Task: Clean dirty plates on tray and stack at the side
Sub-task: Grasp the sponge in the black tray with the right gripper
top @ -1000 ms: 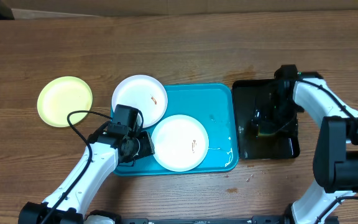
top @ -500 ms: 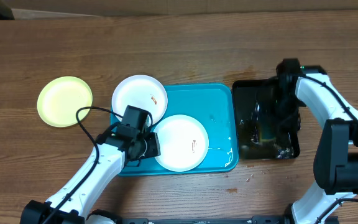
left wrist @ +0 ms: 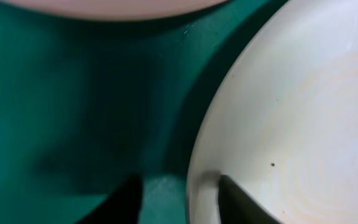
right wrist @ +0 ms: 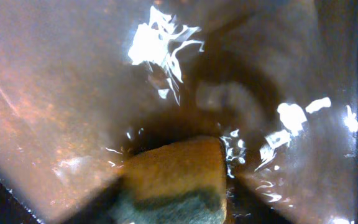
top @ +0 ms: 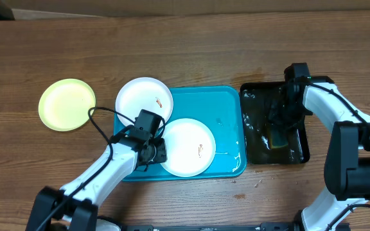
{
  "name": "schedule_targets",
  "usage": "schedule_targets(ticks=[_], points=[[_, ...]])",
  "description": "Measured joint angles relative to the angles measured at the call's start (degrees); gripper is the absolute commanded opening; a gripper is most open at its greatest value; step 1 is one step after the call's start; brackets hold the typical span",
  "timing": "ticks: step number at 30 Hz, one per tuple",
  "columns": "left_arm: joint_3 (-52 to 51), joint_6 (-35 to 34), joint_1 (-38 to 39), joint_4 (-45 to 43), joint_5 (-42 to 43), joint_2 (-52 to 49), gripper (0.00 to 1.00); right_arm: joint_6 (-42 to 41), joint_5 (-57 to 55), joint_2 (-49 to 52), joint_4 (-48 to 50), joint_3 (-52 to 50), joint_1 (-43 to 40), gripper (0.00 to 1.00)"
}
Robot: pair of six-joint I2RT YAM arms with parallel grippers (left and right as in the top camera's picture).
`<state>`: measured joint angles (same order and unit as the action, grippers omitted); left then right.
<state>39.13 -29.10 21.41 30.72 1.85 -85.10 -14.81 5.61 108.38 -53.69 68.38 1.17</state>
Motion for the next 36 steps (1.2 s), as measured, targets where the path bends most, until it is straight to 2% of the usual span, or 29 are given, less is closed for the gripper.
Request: schedule_targets(ticks=[3, 4, 5, 6, 8, 9, 10, 11, 12, 13, 15, 17, 21, 27, 29, 30, 31, 32, 33, 34, 36], points=[[0.4, 0.1, 0.0, -1.2, 0.0, -0.6, 0.2, 0.1, -0.1, 0.0, -2.7, 0.0, 0.0, 1.0], [0.5, 0.1, 0.0, -1.2, 0.0, -0.7, 0.13, 0.2, -0.1, 0.0, -4.0, 0.0, 0.0, 0.93], [0.5, 0.1, 0.0, -1.2, 0.0, -0.7, 0.06, 0.3, -0.1, 0.0, -5.0, -0.1, 0.0, 0.79], [0.5, 0.0, 0.0, -1.4, 0.2, -0.7, 0.04, 0.5, 0.0, 0.0, -5.7, -0.1, 0.0, 0.6], [0.8, -0.4, 0.0, -1.6, 0.4, -0.7, 0.05, 0.3, -0.1, 0.0, -6.7, -0.2, 0.0, 0.09], [0.9, -0.5, 0.0, -1.7, 0.5, -0.7, 0.06, 0.2, 0.0, 0.0, -6.8, -0.2, 0.0, 0.04], [0.9, -0.5, 0.0, -1.7, 0.7, -0.7, 0.17, 0.3, 0.0, 0.0, -7.1, -0.2, 0.0, 0.04], [0.9, -0.4, 0.0, -1.6, 0.9, -0.7, 0.36, 0.2, 0.0, 0.0, -7.4, -0.1, 0.0, 0.04], [0.9, -0.5, 0.0, -1.5, 0.9, -0.8, 0.43, 0.0, 0.0, 0.0, -8.2, 0.2, 0.0, 0.04], [0.9, -0.8, 0.0, -1.4, 1.0, -0.9, 0.44, 0.0, -0.1, 0.0, -9.3, 0.6, 0.0, 0.07], [0.9, -0.9, 0.0, -1.7, 1.1, -1.0, 0.45, -0.3, -0.1, 0.0, -11.0, 1.8, 0.0, 0.27], [0.9, -0.9, 0.0, -2.4, 1.0, -1.0, 0.45, 0.0, -0.1, 0.0, -11.8, 3.4, 0.0, 0.4], [0.9, -0.9, 0.0, -5.2, 0.9, -1.2, 0.4, 0.2, -0.1, 0.0, -11.6, 4.6, 0.0, 0.46], [0.9, -1.0, 0.0, -5.7, 0.9, -1.2, 0.28, 0.1, -0.5, 0.0, -7.4, 1.8, 0.0, 0.47], [0.9, -1.0, 0.0, -5.7, 0.9, -1.2, 0.21, 0.0, -0.5, 0.0, -6.1, 0.3, 0.0, 0.56], [0.9, -0.9, 0.0, -5.7, 0.9, -1.2, 0.18, -0.2, -0.5, 0.0, -5.5, -0.3, 0.0, 0.57], [0.9, -0.9, 0.0, -5.7, 0.9, -1.2, 0.15, 0.0, -0.5, 0.0, -5.2, -0.7, 0.0, 0.49], [0.9, -0.9, 0.0, -5.5, 0.9, -1.2, 0.11, 0.2, -0.5, 0.0, -5.1, -1.0, 0.0, 0.25], [0.9, -0.9, 0.0, -5.2, 0.9, -1.2, 0.09, 0.1, -0.5, 0.0, -5.3, -1.1, 0.0, 0.09], [0.9, -1.0, 0.0, -5.0, 0.9, -1.2, 0.06, 0.3, -0.5, 0.0, -5.5, -1.0, 0.0, 0.04], [0.9, -0.9, 0.0, -4.6, 1.5, -1.2, 0.04, 0.2, -0.5, 0.0, -6.6, -0.9, 0.0, 0.04]])
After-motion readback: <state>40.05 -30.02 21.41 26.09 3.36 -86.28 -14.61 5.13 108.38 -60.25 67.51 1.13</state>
